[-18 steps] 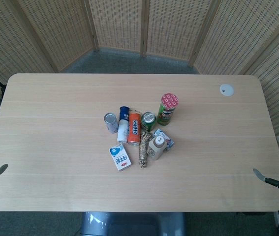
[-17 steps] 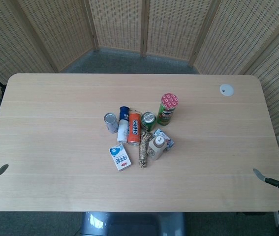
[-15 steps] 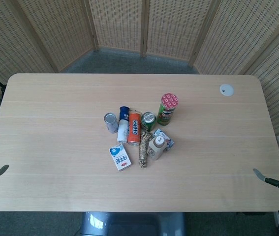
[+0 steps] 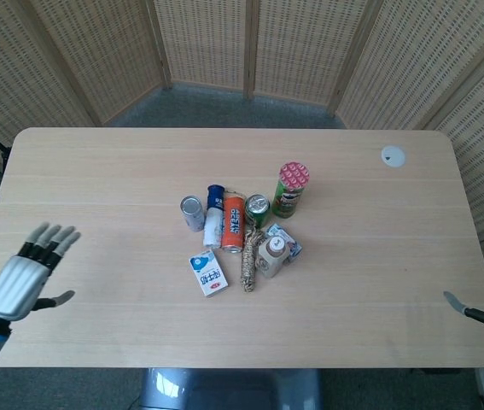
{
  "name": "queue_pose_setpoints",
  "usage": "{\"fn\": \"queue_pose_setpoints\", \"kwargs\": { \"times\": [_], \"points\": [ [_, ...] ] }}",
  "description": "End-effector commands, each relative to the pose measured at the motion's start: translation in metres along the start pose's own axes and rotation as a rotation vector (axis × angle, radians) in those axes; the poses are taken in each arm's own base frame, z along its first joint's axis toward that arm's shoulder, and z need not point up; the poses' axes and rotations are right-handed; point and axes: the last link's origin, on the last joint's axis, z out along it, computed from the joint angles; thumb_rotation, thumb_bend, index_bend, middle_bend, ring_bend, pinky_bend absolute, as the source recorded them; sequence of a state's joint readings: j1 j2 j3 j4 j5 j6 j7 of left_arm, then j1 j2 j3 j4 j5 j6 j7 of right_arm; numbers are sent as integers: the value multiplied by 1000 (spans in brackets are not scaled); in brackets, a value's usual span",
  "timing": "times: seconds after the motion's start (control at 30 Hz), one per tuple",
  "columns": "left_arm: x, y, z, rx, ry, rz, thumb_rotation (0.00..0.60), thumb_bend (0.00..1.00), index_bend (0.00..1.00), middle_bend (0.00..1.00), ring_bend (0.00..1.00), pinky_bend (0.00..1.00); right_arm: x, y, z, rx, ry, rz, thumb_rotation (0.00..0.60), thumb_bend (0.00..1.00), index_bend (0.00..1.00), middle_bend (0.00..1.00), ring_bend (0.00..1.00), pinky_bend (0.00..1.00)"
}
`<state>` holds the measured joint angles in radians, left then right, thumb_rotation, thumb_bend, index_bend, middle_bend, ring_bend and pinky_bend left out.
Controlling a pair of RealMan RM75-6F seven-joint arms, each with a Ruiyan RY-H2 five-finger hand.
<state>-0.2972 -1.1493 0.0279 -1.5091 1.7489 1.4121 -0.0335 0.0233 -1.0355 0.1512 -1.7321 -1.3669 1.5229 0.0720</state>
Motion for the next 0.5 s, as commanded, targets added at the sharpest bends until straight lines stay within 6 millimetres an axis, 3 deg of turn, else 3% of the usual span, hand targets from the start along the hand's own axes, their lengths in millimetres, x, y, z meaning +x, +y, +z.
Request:
{"fn": "queue_pose_setpoints", "kwargs": {
  "times": [0.03,0.27,0.5],
  "points": [
    [-13,47,55,-317,-87,150,600,0,0,0,0,0,1,0,0,1,3,6,476,0,0,0,0,0],
    [-46,107,104,-497,-238,271,600,0,0,0,0,0,3,4,2,-8,3,25,476,0,0,0,0,0],
    [-77,144,135,-466,-323,270,600,0,0,0,0,0,6,8,2,-11,-1,43,474,0,0,0,0,0]
  ]
}}
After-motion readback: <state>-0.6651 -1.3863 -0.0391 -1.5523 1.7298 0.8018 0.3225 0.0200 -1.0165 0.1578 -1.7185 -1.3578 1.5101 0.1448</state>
